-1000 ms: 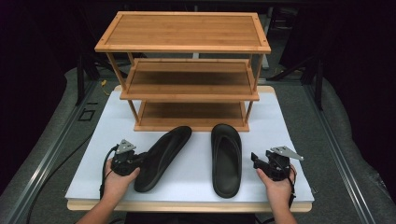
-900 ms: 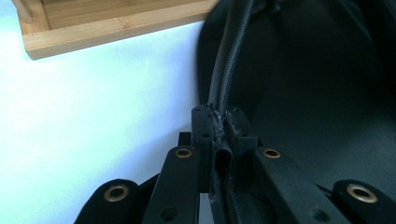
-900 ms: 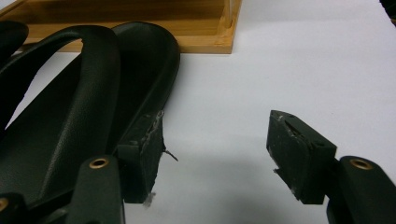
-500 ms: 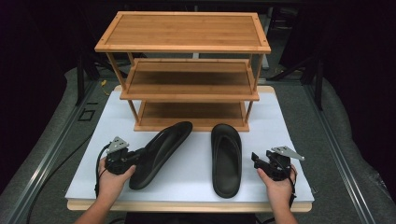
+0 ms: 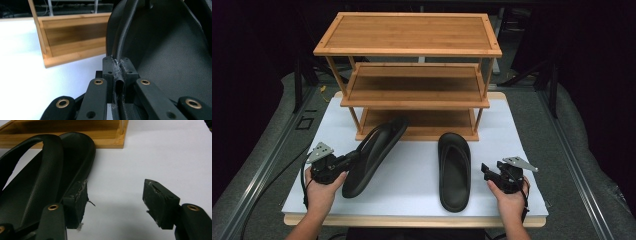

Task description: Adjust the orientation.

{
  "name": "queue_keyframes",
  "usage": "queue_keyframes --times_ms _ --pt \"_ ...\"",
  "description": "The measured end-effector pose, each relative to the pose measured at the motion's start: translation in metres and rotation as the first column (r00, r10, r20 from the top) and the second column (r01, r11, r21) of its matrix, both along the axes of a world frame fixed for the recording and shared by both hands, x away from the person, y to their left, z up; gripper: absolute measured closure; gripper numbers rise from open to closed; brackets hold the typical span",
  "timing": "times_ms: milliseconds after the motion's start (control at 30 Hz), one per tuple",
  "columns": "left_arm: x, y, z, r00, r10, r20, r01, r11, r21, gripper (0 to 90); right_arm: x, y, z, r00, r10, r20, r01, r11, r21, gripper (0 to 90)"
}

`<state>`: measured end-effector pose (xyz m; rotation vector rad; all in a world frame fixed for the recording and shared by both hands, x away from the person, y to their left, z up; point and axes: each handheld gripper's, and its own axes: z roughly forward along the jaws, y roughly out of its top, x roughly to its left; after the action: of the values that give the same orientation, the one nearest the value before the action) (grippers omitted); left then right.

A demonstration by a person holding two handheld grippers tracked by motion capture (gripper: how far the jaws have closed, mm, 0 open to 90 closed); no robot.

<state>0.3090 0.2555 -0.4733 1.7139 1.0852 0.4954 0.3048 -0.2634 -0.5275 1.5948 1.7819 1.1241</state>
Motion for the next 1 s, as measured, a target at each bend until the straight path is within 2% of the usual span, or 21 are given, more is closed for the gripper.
queue_keyframes --times_ms 167,533,600,800,1000 --pt "-0.005 0.002 0.008 0.9993 -0.007 0.036 0.007 0.9999 -0.008 84.3 -0.001 -0.002 0.000 1.0000 -0.006 0.003 0.006 1.000 0.002 36.4" --pt "-0.013 0.006 0.027 0.9935 0.007 0.113 0.001 0.9975 -0.070 84.3 -0.001 -0.002 0.000 1.0000 -0.008 -0.001 0.008 1.000 0.009 36.4" --pt "-0.015 0.006 0.029 0.9921 0.010 0.125 -0.001 0.9976 -0.069 84.3 -0.001 -0.002 0.000 0.9999 -0.012 -0.001 0.012 1.000 0.009 36.4" --pt "-0.018 0.008 0.037 0.9864 0.017 0.164 -0.002 0.9956 -0.094 84.3 -0.001 -0.003 0.000 0.9999 -0.011 -0.001 0.011 1.000 0.013 36.4" --pt "-0.012 0.010 0.051 0.9786 0.044 0.201 -0.019 0.9922 -0.123 84.3 -0.001 -0.003 -0.001 0.9998 -0.018 -0.008 0.018 1.000 0.021 36.4"
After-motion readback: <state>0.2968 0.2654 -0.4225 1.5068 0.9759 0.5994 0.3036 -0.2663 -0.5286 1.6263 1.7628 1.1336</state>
